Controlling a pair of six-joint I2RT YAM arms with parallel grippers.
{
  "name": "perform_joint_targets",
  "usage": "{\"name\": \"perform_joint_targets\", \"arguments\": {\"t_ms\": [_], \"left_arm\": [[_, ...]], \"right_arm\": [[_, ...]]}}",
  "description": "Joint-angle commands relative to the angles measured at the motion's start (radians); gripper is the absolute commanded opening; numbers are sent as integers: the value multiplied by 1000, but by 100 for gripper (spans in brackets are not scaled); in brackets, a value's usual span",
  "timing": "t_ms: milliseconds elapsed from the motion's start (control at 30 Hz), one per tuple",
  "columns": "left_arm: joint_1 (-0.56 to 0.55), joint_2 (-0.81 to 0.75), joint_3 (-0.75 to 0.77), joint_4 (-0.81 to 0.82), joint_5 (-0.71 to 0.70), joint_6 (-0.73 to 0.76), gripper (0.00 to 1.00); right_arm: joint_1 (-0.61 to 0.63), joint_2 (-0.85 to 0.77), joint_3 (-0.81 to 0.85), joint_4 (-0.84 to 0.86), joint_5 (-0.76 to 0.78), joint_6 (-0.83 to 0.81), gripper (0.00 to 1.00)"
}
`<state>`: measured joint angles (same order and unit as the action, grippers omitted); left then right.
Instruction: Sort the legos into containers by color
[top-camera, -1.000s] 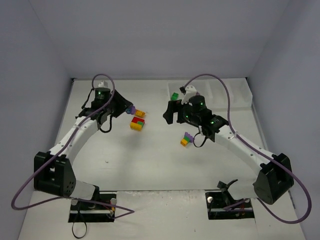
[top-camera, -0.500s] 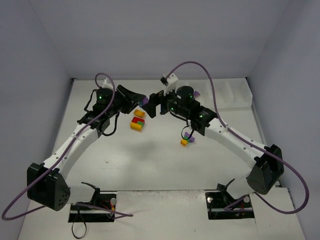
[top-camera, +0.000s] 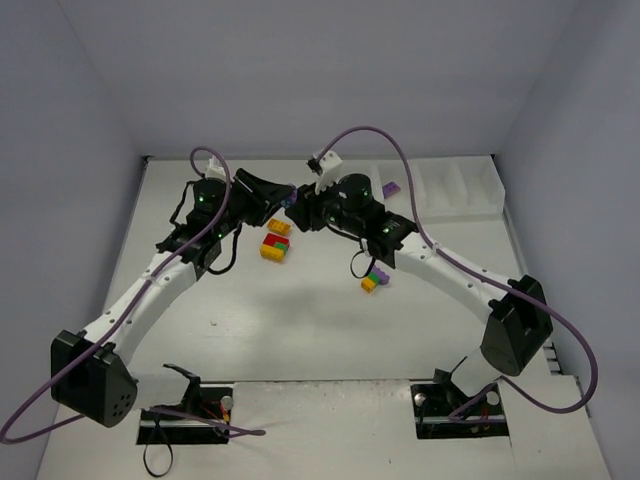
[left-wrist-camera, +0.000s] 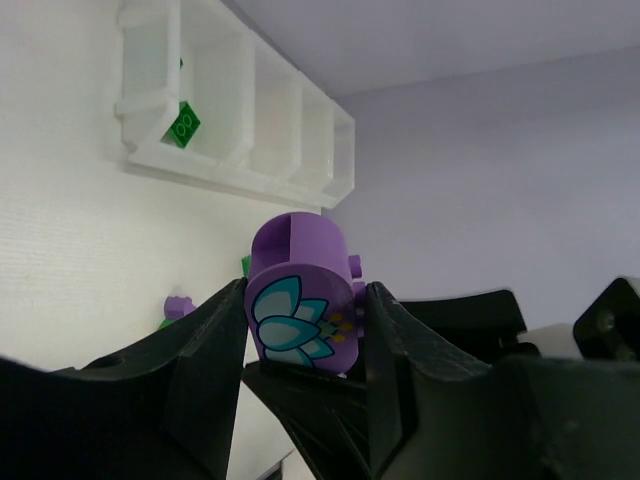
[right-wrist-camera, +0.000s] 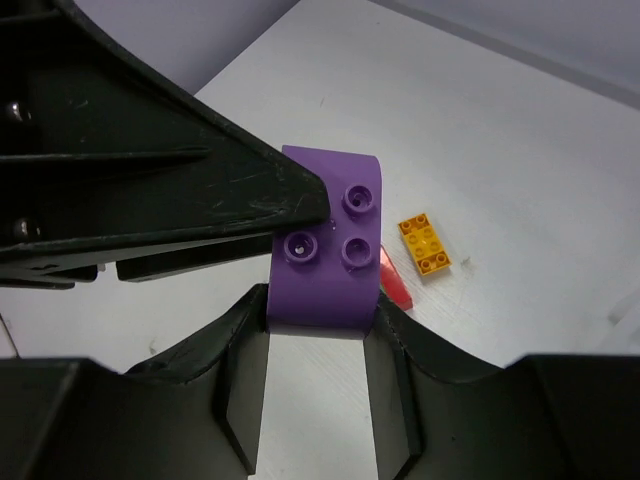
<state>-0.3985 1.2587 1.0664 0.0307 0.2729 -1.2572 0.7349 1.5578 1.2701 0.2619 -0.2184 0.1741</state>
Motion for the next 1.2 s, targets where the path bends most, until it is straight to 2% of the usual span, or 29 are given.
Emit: {"name": "perform_joint_targets", "arguments": {"t_ms": [0, 33, 67, 133, 167, 233, 267, 300, 400, 633, 767, 867, 1100, 1167], "left_arm": [[-10, -25, 1, 87, 2, -10, 5], [-8, -27, -2, 87, -1, -8, 7], [-10, -28, -3, 87, -3, -7, 17], [-10, -30, -8, 80, -11, 10, 27], [-10, -30, -9, 72, -12, 15, 43], [-10, -36, -17, 49, -33, 34, 63], [-8, -39, -19, 35, -44, 44, 80], [-7, -44, -17, -1, -57, 70, 84], [10, -61, -11, -108, -121, 128, 89], [118, -107, -17, -285, -195, 297, 89], [122, -110, -2, -394, -247, 439, 89], [124, -105, 3, -455, -259, 530, 89], [122, -99, -23, -496, -264, 628, 89], [124, -96, -29, -494, -264, 648, 89]], "right_arm": [[6, -11, 48, 134, 54, -5, 29], [6, -13, 45, 138, 60, -5, 14], [6, -15, 44, 140, 76, -13, 8], [3, -13, 43, 139, 91, -21, 0], [0, -13, 41, 137, 94, -25, 0], [-11, -12, 34, 132, 108, -30, 0], [-15, -12, 28, 128, 119, -39, 0], [-26, -12, 17, 122, 149, -41, 0], [-77, -10, -1, 86, 203, -51, 0], [-270, 16, -51, -6, 353, -59, 0], [-409, 92, -15, -53, 411, -47, 0], [-468, 161, 11, -75, 398, -13, 1], [-542, 344, 146, -141, 364, -1, 11], [-548, 386, 187, -150, 355, -2, 25]]}}
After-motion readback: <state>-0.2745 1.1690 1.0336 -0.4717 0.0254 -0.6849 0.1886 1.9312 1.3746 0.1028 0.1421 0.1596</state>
